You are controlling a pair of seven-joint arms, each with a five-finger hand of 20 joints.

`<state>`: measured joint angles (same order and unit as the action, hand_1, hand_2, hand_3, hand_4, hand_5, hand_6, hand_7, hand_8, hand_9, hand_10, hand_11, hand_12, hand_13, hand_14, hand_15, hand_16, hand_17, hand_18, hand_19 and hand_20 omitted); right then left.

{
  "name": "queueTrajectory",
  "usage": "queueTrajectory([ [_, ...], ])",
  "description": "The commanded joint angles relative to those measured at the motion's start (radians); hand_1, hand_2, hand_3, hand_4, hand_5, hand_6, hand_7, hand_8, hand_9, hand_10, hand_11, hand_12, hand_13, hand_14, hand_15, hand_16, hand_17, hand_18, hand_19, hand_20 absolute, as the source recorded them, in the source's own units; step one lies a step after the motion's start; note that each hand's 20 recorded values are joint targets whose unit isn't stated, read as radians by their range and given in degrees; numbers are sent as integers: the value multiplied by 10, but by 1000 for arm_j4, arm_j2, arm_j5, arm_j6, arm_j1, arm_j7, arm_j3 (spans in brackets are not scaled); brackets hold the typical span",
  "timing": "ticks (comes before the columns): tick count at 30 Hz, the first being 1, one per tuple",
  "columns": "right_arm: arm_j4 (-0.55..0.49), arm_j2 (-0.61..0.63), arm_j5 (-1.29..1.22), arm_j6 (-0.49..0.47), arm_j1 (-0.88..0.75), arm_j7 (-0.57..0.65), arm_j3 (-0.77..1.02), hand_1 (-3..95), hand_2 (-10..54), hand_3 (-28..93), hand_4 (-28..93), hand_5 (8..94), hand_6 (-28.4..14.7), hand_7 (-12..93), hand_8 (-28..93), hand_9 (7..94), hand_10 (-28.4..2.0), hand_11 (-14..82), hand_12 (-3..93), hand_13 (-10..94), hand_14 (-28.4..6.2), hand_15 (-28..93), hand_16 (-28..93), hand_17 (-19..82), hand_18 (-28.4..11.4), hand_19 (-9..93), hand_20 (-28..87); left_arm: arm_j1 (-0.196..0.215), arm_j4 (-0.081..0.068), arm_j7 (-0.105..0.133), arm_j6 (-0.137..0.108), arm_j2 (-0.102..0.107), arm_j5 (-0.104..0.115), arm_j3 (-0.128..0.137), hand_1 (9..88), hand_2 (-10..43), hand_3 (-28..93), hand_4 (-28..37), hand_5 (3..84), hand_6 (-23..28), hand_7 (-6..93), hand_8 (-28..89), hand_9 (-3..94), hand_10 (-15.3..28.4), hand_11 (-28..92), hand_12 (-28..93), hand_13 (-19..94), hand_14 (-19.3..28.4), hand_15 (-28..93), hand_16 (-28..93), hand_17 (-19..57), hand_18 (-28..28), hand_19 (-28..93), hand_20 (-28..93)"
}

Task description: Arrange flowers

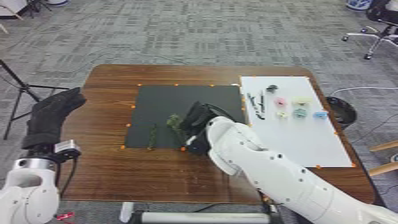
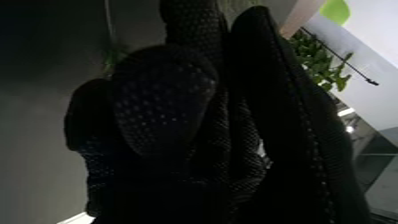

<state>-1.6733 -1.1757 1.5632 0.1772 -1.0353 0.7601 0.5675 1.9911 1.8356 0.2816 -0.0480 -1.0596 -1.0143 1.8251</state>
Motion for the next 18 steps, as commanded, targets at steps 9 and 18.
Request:
queueTrajectory([
  [9,17,-41,-23,49,19,0,17,586,-86,493,-59,798,-43,184,183,930,-119,141,152,937,-44,505,276,642,-134,920,374,-3,-3,-15,34,0,-8,0,255,19,720,-241,506,32,147,-77,474,139,197,138,376,178,220,28,41,133,115,175],
  [18,8,-33,-47,45,18,-13,21,488,-95,520,-45,759,-54,164,162,892,-128,142,157,937,-45,498,282,638,-135,923,370,-6,-4,-15,36,0,-9,-1,254,17,719,-239,501,30,149,-77,473,138,198,139,374,177,217,30,38,135,116,176],
])
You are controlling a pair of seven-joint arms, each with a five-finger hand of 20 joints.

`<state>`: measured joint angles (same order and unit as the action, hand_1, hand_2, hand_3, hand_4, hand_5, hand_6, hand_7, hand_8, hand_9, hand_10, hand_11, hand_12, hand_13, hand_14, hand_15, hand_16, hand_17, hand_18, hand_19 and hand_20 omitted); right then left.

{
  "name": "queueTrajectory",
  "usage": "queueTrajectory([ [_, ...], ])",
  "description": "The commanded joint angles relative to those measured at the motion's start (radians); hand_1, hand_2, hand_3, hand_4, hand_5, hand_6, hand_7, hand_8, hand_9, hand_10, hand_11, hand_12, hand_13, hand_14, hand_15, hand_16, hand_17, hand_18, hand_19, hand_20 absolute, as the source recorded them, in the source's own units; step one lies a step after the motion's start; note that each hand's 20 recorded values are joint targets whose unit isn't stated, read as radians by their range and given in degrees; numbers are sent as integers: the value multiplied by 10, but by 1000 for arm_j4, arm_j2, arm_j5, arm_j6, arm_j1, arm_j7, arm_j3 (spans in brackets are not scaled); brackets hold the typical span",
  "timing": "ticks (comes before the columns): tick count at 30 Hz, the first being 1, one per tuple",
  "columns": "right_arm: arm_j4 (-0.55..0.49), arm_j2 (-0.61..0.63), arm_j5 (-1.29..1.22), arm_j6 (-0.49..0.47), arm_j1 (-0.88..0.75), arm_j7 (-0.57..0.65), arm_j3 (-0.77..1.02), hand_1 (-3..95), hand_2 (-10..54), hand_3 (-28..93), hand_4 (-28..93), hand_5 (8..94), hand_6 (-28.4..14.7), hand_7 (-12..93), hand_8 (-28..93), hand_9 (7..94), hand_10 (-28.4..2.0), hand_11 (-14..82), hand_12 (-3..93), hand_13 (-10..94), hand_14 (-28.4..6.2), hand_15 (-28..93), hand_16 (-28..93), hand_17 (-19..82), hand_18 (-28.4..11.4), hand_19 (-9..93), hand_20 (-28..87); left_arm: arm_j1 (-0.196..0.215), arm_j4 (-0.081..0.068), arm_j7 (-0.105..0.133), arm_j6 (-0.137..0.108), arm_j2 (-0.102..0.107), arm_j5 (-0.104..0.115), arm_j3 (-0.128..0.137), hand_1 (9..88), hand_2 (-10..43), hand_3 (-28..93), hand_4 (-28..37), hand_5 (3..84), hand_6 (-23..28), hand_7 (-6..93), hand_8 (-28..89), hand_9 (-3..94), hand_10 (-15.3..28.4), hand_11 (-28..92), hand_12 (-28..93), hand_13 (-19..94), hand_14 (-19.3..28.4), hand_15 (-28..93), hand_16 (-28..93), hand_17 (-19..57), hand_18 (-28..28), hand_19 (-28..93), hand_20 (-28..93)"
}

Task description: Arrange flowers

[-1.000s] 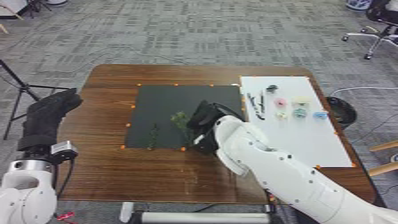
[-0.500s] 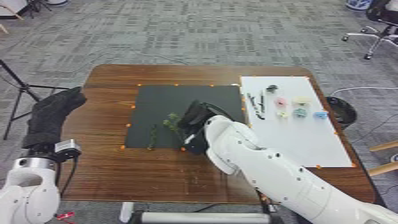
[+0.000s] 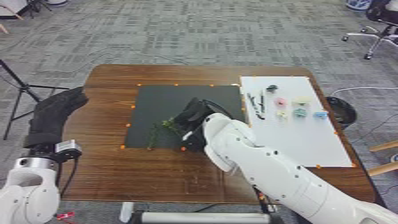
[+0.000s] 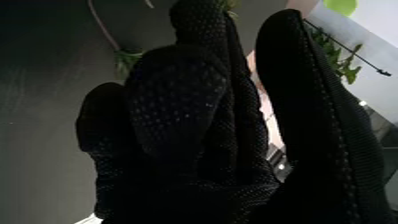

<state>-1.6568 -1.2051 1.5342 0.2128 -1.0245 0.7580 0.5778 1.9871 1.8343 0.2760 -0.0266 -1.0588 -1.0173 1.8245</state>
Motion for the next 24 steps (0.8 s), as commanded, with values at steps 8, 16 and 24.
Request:
queueTrajectory([
  [8,-120,107,-88,25,-29,-51,73,332,-21,585,-75,739,-48,216,-41,868,-139,146,169,937,-49,486,303,624,-143,931,382,5,1,-10,15,-2,-5,9,254,15,718,-238,503,29,152,-77,474,137,198,140,375,177,218,31,38,135,116,176],
  [16,-174,184,-126,19,-103,-45,93,287,34,558,-73,729,-51,222,-47,847,-158,133,165,937,-57,459,325,615,-150,932,394,9,2,-10,16,-6,-6,13,253,10,723,-239,506,28,152,-75,480,136,196,142,377,180,218,32,38,135,114,174],
  [24,-189,209,-130,-22,-157,-22,91,283,48,531,-68,725,-55,214,-46,837,-167,124,159,937,-63,445,346,612,-153,932,400,7,2,-12,25,-7,-8,15,252,6,725,-241,509,28,151,-73,481,137,196,143,376,179,215,31,38,135,113,174],
])
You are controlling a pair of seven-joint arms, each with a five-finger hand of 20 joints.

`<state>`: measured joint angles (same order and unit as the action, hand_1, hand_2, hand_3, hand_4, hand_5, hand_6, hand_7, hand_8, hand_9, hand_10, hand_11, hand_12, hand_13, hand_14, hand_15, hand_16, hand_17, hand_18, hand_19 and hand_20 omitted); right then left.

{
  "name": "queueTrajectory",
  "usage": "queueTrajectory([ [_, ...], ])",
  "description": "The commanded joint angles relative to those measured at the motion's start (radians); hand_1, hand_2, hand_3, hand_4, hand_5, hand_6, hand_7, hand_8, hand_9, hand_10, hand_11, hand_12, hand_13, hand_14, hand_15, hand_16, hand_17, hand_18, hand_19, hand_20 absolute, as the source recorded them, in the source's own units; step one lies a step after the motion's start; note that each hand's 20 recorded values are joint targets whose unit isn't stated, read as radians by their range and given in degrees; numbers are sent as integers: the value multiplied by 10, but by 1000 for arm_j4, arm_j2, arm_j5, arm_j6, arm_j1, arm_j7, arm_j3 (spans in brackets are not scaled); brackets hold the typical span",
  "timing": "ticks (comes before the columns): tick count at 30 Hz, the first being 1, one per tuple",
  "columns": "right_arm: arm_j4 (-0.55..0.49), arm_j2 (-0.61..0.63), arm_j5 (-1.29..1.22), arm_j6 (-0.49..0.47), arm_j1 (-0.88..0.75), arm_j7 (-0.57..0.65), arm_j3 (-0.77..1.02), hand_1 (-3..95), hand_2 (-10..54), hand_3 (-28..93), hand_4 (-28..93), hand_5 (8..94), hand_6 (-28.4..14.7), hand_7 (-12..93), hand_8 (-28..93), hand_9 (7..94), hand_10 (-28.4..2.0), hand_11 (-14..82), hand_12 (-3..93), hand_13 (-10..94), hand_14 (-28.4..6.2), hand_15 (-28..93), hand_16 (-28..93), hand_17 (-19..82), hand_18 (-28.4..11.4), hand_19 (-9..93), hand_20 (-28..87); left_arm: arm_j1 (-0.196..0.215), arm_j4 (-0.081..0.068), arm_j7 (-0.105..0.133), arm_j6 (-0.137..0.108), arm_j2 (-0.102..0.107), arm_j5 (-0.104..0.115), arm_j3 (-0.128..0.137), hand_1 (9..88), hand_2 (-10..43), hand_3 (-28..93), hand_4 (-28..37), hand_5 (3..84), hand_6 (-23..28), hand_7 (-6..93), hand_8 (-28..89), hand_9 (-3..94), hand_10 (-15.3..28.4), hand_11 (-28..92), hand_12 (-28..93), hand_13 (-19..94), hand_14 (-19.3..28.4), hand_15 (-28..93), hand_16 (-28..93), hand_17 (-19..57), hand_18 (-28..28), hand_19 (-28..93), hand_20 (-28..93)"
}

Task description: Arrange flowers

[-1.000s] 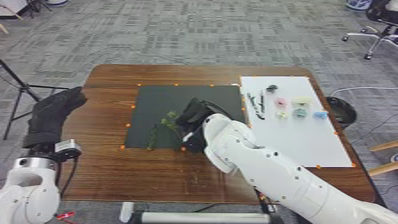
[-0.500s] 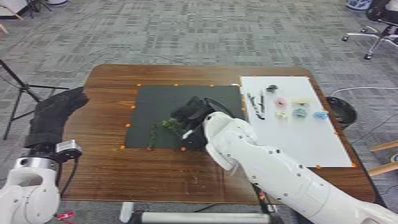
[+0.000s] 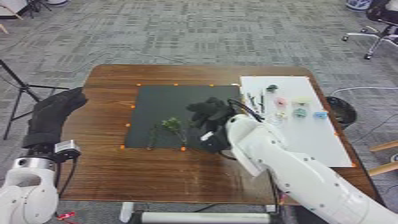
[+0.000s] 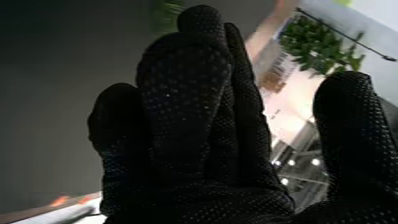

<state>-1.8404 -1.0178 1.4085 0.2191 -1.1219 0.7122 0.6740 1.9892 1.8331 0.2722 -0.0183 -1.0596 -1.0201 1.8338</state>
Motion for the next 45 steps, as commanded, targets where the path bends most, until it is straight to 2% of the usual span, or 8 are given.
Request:
queueTrajectory([
  [1,-7,25,-6,-34,-64,26,-4,284,49,528,-67,725,-55,214,-46,837,-167,124,158,937,-63,445,347,613,-153,932,400,4,3,-7,14,-6,-4,5,252,5,726,-241,510,28,151,-73,481,137,195,143,376,179,215,31,38,135,113,174],
  [9,-8,13,-15,-46,-71,33,-20,288,57,510,-63,725,-58,210,-46,837,-169,125,159,937,-65,441,353,612,-154,932,402,8,5,-4,16,-8,-4,8,252,4,727,-243,512,27,149,-72,482,139,194,143,376,180,217,32,39,135,112,174],
  [18,-7,-18,-27,-84,-62,31,-55,290,64,499,-63,727,-60,197,-46,834,-172,121,157,935,-66,437,355,609,-152,932,401,-1,-1,-3,18,-7,-5,0,253,2,728,-246,513,28,149,-71,482,139,194,144,376,180,217,31,38,135,111,174],
  [33,3,-26,-28,-83,-48,29,-51,286,71,497,-65,729,-60,199,-48,835,-170,126,158,936,-62,433,362,611,-149,932,400,-1,0,-4,17,-8,-4,-2,251,-6,739,-250,518,23,156,-70,487,136,194,150,378,179,218,32,39,134,107,172],
  [40,-33,43,-8,-90,-39,11,41,282,68,502,-63,726,-58,205,-48,833,-169,137,168,932,-62,435,369,609,-152,932,410,8,6,-5,15,-6,-1,6,251,-6,740,-252,519,23,155,-71,488,136,192,149,379,179,218,32,39,134,107,172],
  [45,-47,106,190,-108,-11,-59,94,297,16,532,-61,730,-58,220,-46,851,-166,164,186,924,-62,449,371,603,-156,932,435,4,2,-7,16,-4,-3,2,251,-5,739,-252,518,25,152,-71,488,137,191,149,377,181,218,32,39,134,107,173],
])
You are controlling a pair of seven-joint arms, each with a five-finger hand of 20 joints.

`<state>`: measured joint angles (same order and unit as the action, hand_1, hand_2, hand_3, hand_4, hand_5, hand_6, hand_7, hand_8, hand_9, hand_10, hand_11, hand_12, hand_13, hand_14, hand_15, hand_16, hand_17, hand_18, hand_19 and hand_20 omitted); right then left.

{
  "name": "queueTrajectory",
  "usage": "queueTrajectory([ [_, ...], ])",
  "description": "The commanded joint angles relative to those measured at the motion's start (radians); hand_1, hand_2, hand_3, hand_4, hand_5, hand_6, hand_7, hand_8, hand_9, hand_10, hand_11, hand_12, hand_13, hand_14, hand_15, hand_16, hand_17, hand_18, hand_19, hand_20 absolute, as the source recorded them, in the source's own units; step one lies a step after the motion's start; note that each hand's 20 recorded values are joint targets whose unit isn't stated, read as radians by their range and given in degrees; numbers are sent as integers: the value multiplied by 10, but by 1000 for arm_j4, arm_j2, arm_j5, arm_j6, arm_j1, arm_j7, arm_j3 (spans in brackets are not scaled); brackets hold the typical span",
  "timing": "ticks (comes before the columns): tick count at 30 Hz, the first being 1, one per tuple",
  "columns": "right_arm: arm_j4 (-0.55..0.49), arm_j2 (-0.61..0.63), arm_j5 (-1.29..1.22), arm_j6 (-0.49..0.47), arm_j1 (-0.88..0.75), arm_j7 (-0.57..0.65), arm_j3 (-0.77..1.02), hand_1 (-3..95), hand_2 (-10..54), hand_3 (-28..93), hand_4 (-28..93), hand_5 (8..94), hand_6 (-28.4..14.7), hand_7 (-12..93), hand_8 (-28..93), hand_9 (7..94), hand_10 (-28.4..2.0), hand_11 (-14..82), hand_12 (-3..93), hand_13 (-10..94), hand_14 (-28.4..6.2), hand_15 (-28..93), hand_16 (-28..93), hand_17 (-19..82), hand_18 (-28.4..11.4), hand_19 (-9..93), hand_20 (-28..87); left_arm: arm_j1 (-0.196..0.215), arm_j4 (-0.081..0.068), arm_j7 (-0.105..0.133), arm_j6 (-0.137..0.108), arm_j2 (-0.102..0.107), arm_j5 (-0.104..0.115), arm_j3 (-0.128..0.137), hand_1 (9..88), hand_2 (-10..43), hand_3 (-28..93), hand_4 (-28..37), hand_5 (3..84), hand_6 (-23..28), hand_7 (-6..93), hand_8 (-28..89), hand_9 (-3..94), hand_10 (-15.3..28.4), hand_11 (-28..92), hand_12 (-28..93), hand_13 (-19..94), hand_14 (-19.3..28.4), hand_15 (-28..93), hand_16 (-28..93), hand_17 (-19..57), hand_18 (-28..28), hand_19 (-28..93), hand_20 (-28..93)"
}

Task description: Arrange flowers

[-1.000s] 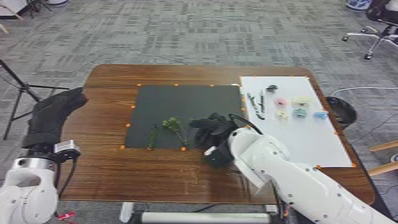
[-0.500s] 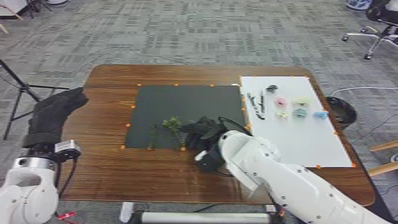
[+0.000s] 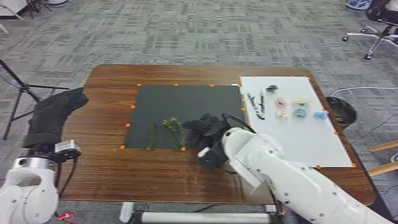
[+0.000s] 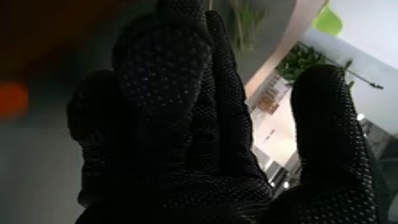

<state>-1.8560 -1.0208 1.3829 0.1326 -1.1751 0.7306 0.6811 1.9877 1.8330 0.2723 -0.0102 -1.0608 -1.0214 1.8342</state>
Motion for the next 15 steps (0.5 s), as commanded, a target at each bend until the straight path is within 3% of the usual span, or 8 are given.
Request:
queueTrajectory([
  [1,-19,114,272,-15,55,-91,87,310,-3,539,-62,729,-58,222,-46,850,-166,165,188,921,-61,452,371,600,-158,932,440,5,2,-8,8,-3,-2,0,251,-5,739,-251,518,25,151,-71,487,137,190,148,377,180,217,31,39,134,107,173],
  [7,91,131,528,-27,141,-124,53,369,-91,592,-76,700,-52,252,-47,823,-156,186,212,898,-54,486,368,583,-161,932,467,5,6,-5,5,-3,-3,-1,251,-5,738,-250,517,24,151,-70,487,137,191,148,375,181,217,32,39,134,106,173],
  [15,193,152,704,-155,185,-146,56,374,-95,598,-80,650,-48,200,-45,751,-165,169,210,879,-51,498,370,574,-158,932,468,14,11,-1,5,-10,-2,1,252,-5,738,-251,518,26,150,-70,487,137,191,148,376,181,219,32,38,135,109,174],
])
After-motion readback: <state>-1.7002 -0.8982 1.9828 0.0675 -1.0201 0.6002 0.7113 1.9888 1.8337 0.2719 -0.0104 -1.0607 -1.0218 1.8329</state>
